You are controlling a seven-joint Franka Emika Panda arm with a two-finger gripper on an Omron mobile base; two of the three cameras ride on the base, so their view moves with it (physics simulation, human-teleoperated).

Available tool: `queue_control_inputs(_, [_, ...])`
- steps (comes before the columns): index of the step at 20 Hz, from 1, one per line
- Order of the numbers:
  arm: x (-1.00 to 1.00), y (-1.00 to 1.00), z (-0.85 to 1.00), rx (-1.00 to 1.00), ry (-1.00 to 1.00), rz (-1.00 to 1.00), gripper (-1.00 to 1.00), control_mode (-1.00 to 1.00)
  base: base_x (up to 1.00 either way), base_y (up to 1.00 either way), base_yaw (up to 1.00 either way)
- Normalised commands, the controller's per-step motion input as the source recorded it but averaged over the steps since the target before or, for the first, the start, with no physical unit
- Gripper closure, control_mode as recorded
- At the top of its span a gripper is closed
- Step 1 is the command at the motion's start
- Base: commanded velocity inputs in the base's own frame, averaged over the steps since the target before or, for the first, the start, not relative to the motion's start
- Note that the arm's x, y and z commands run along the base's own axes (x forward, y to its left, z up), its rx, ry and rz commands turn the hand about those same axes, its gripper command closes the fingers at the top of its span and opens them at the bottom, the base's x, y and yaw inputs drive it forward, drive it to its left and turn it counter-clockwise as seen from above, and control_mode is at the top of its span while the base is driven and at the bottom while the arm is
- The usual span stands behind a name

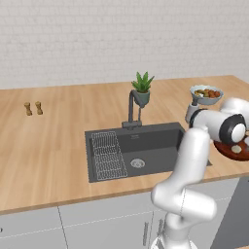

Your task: Pick the garlic from the sink and place it in the bowl. Then pick the bowl and place it in the microwave. Then close the microwave door and press the start button.

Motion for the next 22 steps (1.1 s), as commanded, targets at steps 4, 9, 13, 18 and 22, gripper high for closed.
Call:
queue_control_inputs(4, [0.1,0.07,-0.16,0.03,-0.05,-0.02,-1.0,-1.0,0.0,0.0,0.0])
queue_control_inputs(9, [0.02,0.3,0.0,0.0,-0.09,-0.01,1.0,-1.0,0.0,0.0,0.0])
queue_control_inputs(13, [0.0,0.1,0.0,0.0,-0.06,0.0,1.0,-1.0,0.0,0.0,0.0])
queue_control_inputs(18, [-0.35,0.01,0.52,0.0,-0.08,-0.01,1.0,-1.0,0.0,0.0,0.0])
queue_control_inputs(22, [-0.64,0.2,0.94,0.0,-0.06,0.0,1.0,-1.0,0.0,0.0,0.0])
